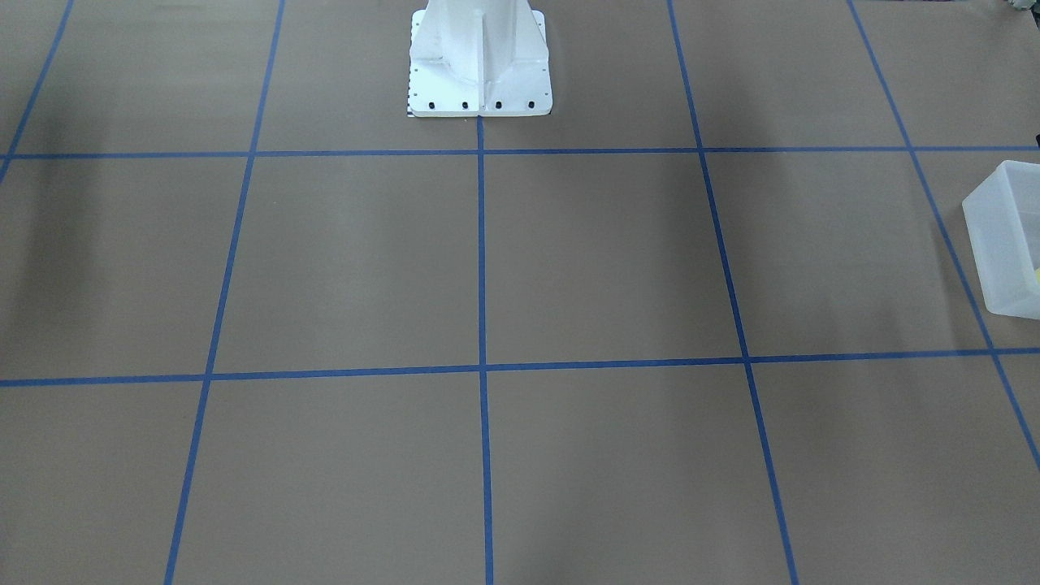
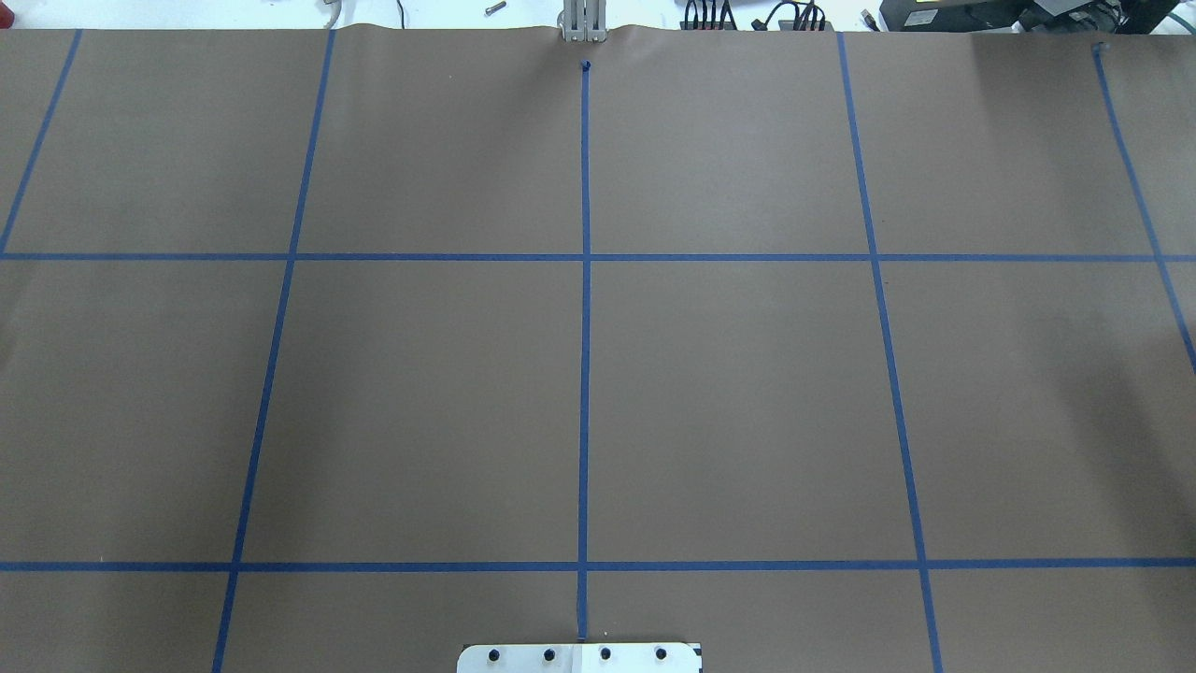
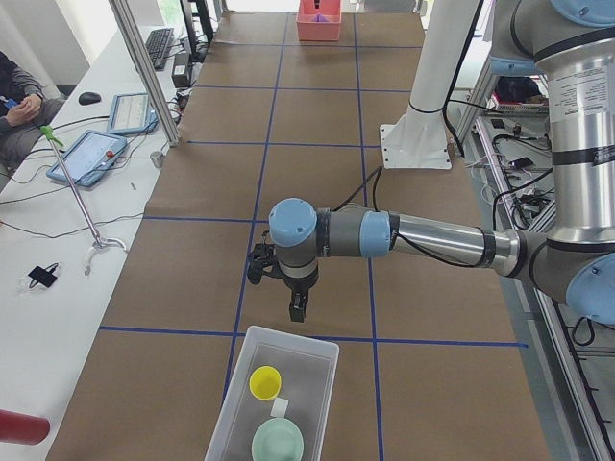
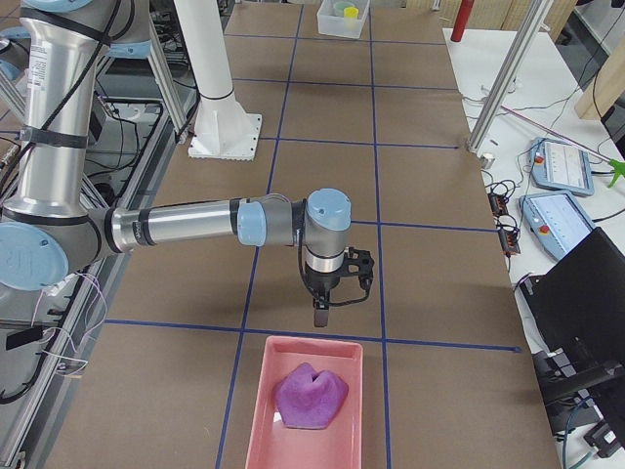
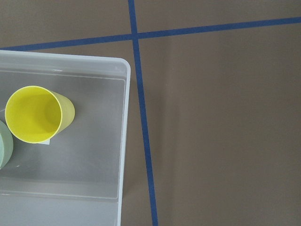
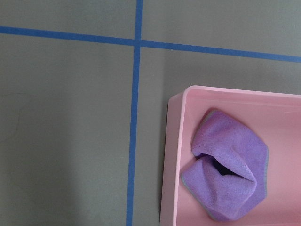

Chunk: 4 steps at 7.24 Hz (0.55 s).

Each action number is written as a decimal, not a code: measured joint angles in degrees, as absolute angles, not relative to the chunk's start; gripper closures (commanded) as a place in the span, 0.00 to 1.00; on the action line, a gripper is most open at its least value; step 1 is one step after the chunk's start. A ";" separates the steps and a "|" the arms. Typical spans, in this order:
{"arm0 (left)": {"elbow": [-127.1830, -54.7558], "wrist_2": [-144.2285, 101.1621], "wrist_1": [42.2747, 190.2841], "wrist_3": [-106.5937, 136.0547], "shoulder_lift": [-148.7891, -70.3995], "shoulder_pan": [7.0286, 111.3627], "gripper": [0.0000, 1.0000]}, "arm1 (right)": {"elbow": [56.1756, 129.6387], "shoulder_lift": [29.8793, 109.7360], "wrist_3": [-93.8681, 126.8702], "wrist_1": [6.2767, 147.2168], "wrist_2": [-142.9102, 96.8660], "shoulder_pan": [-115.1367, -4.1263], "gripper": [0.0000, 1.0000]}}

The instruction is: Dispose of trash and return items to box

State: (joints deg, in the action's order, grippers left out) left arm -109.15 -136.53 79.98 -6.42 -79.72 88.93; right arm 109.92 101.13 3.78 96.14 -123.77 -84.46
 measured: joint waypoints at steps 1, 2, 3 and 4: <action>-109.16 -136.51 79.98 -6.42 -79.70 88.94 0.02 | 110.59 101.27 3.87 96.18 -125.99 -84.86 0.00; -109.19 -136.35 79.98 -6.42 -79.66 89.01 0.02 | 111.04 101.36 3.86 96.17 -129.07 -85.64 0.00; -109.22 -135.80 79.98 -6.42 -79.66 89.06 0.02 | 111.41 101.38 3.82 96.16 -130.70 -86.02 0.00; -109.26 -135.12 79.98 -6.42 -79.66 89.09 0.02 | 111.61 101.37 3.79 96.16 -131.33 -86.16 0.00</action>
